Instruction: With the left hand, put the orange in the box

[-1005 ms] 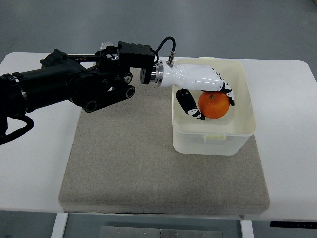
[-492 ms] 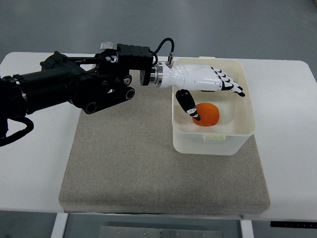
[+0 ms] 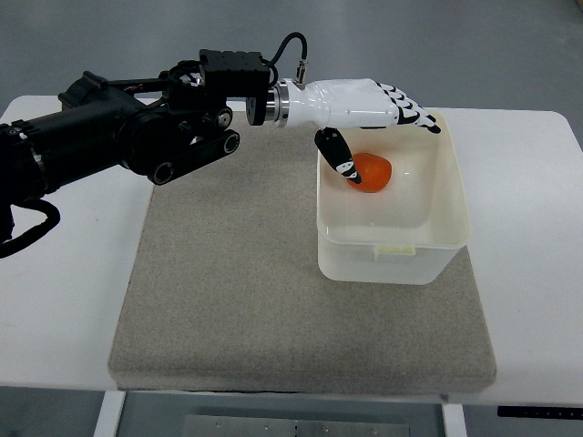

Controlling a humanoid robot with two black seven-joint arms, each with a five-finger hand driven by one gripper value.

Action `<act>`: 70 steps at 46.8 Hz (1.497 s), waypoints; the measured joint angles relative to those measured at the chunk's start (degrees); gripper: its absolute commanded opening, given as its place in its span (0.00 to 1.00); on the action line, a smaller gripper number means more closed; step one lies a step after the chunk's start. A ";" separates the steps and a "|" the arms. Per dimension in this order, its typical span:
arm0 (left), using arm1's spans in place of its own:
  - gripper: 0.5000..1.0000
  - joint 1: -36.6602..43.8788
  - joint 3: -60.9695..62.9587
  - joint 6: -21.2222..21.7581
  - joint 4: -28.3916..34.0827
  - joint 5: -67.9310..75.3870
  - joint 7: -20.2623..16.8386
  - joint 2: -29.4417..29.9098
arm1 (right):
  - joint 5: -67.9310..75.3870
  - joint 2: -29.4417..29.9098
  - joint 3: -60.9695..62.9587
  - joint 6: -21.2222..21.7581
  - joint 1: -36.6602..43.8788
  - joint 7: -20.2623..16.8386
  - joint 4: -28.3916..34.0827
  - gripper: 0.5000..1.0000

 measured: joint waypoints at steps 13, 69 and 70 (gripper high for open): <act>0.97 -1.45 0.00 -0.03 6.76 0.00 0.00 0.51 | 0.03 0.00 0.01 0.00 0.00 0.00 0.00 0.85; 0.92 7.91 0.89 1.61 42.33 -28.72 3.35 0.59 | -0.01 0.00 0.02 0.00 0.00 0.00 0.00 0.85; 0.92 8.46 0.96 1.59 42.34 -29.54 4.45 0.62 | -0.01 0.00 0.01 0.00 0.00 0.00 0.00 0.85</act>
